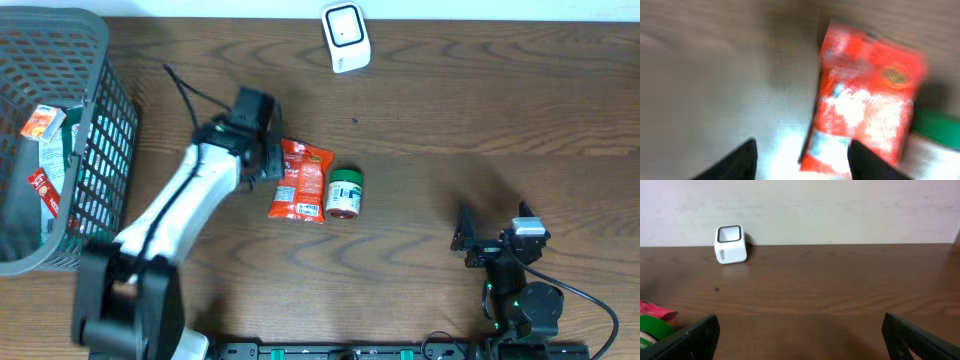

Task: Scan the item barcode
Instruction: 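Release the bag beside the jar and reach into the basket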

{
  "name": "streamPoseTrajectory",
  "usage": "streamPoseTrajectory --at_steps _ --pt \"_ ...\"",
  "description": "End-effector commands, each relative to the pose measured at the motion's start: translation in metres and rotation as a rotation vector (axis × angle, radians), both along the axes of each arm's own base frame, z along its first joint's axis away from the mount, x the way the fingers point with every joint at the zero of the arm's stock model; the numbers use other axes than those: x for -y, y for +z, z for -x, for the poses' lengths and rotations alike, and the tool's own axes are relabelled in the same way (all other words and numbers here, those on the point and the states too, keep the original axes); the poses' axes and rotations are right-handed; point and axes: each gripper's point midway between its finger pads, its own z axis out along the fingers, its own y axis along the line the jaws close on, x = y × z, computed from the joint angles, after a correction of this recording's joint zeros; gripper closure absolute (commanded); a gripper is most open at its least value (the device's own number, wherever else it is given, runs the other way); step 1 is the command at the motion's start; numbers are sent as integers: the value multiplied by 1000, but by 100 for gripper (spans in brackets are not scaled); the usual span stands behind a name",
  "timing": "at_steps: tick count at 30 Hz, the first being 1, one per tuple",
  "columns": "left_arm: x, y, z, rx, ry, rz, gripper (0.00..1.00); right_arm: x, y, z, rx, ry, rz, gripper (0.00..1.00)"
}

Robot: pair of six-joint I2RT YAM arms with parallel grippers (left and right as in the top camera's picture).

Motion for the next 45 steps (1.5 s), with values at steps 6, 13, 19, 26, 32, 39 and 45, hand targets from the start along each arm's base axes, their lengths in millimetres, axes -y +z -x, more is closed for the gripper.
streamPoseTrajectory --at_steps 6,13,19,26,32,39,45 --pt "-80 182 -24 307 179 -85 34 3 -1 0 -5 -11 1 1" --pt "-204 237 -13 408 509 -131 34 3 -1 0 -4 -11 1 1" --pt "-302 214 17 330 777 -178 34 3 -1 0 -4 -11 1 1" --pt "-383 147 50 140 1015 -164 24 3 -1 0 -4 -11 1 1" --pt "-404 76 52 -43 1044 -79 25 3 -1 0 -4 -12 1 1" --pt "-407 13 49 -208 1006 -52 32 3 -1 0 -5 -11 1 1" --pt "-406 -23 51 -298 995 -31 33 3 -1 0 -5 -12 1 1"
